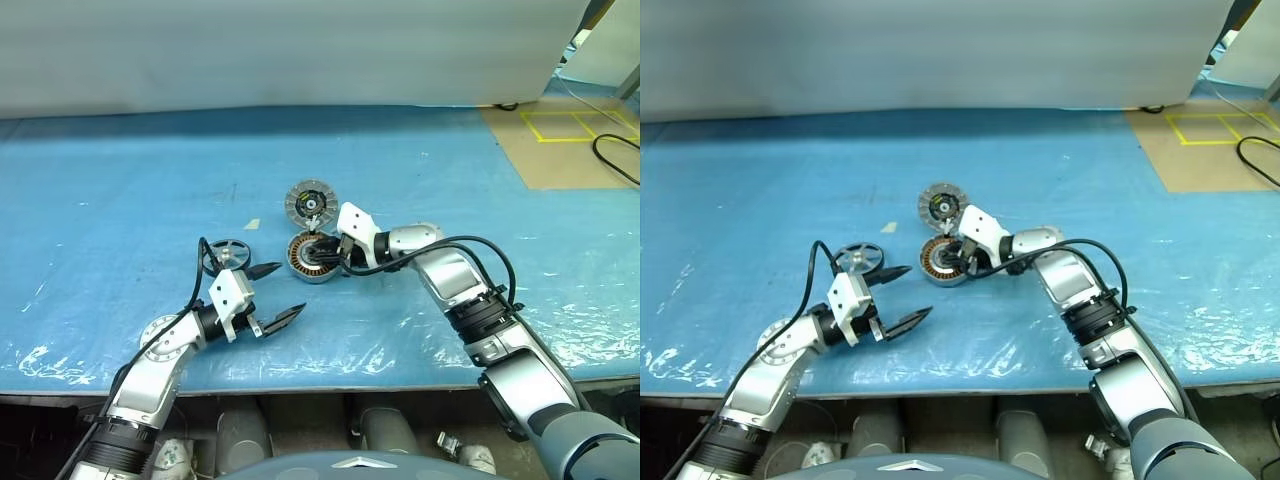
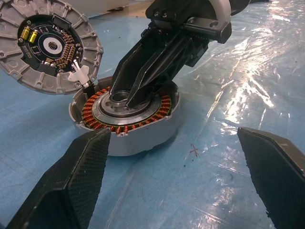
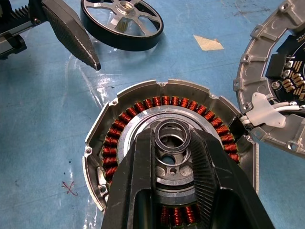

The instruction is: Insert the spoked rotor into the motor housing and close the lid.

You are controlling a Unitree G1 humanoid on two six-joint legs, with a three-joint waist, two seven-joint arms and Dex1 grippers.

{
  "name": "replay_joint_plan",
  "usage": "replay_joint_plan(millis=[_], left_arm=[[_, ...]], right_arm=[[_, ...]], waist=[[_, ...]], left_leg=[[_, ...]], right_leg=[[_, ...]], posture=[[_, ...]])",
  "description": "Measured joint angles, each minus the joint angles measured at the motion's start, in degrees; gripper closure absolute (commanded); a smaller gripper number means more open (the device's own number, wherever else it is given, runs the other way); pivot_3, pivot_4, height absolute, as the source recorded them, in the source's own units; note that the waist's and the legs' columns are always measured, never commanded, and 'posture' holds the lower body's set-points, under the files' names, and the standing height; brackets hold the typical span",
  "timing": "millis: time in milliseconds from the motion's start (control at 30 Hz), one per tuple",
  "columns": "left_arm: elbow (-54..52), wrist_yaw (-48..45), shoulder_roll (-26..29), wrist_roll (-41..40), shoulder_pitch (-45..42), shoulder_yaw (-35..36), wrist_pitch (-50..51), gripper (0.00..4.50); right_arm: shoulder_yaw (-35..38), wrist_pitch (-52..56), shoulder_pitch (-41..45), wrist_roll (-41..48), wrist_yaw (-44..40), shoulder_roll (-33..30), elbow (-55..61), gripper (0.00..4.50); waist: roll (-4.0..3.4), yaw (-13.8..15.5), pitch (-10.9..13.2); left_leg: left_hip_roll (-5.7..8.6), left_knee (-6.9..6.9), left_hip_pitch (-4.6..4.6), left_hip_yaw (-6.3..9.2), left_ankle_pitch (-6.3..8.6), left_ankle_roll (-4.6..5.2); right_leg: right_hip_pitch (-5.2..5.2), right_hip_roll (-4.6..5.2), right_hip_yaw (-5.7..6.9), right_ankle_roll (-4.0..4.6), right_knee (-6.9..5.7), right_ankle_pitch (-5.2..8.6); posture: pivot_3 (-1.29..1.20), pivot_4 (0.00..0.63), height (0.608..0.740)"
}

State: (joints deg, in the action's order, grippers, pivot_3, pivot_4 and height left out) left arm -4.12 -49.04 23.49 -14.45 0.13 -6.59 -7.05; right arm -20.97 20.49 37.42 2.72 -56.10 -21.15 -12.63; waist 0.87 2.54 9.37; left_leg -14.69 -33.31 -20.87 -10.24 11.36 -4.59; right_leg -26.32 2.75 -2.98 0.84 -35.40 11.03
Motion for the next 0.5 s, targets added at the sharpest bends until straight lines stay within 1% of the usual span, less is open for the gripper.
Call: replay_joint_plan(millis=[333, 500], left_arm=[[0.0, -0.2, 0.0, 0.0, -0.1, 0.0, 0.0, 0.00], [0.0, -0.4, 0.0, 0.0, -0.3, 0.0, 0.1, 0.00]], right_arm=[[0.0, 0.3, 0.2, -0.8, -0.3, -0.2, 0.2, 3.85], [0.6, 4.1, 0.2, 0.2, -0.8, -0.3, 1.7, 3.85]], waist=[[0.00, 0.0, 0.0], [0.00, 0.0, 0.0]], left_leg=[[0.01, 0.00, 0.01, 0.00, 0.00, 0.00], [0.00, 0.00, 0.01, 0.00, 0.00, 0.00]], right_leg=[[0.02, 0.01, 0.00, 0.00, -0.01, 0.00], [0.01, 0.00, 0.00, 0.00, -0.01, 0.00]], posture=[[0.00, 0.150, 0.740], [0.00, 0.150, 0.740]])
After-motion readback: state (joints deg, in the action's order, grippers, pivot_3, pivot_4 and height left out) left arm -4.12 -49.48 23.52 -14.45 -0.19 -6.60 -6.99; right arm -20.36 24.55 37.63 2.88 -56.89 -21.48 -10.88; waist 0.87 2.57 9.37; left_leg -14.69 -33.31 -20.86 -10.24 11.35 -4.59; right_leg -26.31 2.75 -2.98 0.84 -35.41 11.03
